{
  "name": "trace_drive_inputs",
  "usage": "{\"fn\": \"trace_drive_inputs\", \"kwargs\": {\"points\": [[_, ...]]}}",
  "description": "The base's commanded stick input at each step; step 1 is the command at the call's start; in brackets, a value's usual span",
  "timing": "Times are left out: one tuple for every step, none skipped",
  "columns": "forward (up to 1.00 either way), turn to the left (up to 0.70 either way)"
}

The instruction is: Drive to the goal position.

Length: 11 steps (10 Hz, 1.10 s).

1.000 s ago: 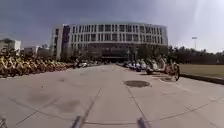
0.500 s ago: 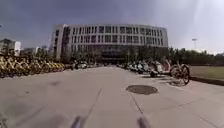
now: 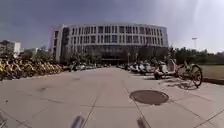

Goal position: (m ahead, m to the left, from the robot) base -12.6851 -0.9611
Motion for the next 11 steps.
{"fn": "trace_drive_inputs", "kwargs": {"points": [[1.00, 0.00], [1.00, 0.00], [1.00, 0.00], [1.00, 0.00], [1.00, 0.00], [1.00, 0.00], [1.00, 0.00], [1.00, 0.00], [1.00, 0.00], [1.00, 0.00], [1.00, 0.00]]}}
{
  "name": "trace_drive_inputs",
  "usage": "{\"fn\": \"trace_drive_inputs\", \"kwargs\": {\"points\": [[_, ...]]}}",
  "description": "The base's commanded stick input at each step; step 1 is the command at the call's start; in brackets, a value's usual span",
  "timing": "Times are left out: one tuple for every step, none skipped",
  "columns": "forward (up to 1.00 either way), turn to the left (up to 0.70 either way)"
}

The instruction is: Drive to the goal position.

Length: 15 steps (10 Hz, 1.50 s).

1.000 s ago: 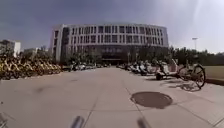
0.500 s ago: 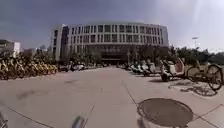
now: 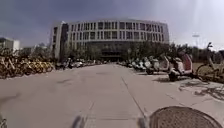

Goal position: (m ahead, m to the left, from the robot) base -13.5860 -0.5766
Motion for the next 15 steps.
{"fn": "trace_drive_inputs", "kwargs": {"points": [[1.00, 0.00], [1.00, 0.00], [1.00, 0.00], [1.00, 0.00], [1.00, 0.00], [1.00, 0.00], [1.00, 0.00], [1.00, 0.00], [1.00, 0.00], [0.99, 0.00], [0.91, 0.00], [0.97, 0.00], [1.00, 0.00], [1.00, 0.00], [1.00, 0.00]]}}
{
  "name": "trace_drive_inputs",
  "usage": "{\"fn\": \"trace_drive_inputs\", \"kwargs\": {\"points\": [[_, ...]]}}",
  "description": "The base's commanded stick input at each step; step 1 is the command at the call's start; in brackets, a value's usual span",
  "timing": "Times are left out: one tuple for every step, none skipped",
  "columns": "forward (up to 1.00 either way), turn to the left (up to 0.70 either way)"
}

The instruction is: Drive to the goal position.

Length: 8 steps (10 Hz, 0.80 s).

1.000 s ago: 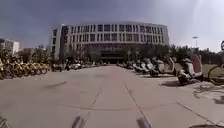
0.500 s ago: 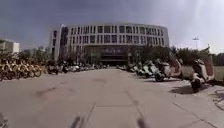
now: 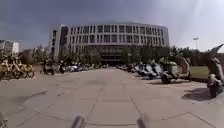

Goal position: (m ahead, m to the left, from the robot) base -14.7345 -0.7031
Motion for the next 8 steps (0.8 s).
{"fn": "trace_drive_inputs", "kwargs": {"points": [[1.00, 0.00], [1.00, 0.00], [1.00, 0.00], [1.00, 0.00], [1.00, 0.00], [1.00, 0.00], [1.00, 0.00], [1.00, 0.00]]}}
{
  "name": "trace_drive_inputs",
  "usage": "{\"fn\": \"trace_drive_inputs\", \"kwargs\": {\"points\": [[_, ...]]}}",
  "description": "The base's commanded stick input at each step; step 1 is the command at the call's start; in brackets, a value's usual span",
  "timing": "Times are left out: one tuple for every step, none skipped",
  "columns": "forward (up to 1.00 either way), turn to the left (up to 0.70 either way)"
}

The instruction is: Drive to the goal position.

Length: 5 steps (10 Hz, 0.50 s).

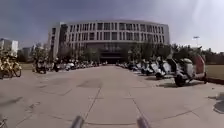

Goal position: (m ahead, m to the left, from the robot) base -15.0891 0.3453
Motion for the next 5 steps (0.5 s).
{"fn": "trace_drive_inputs", "kwargs": {"points": [[1.00, 0.00], [1.00, 0.00], [1.00, 0.00], [0.55, 0.00], [0.09, 0.00]]}}
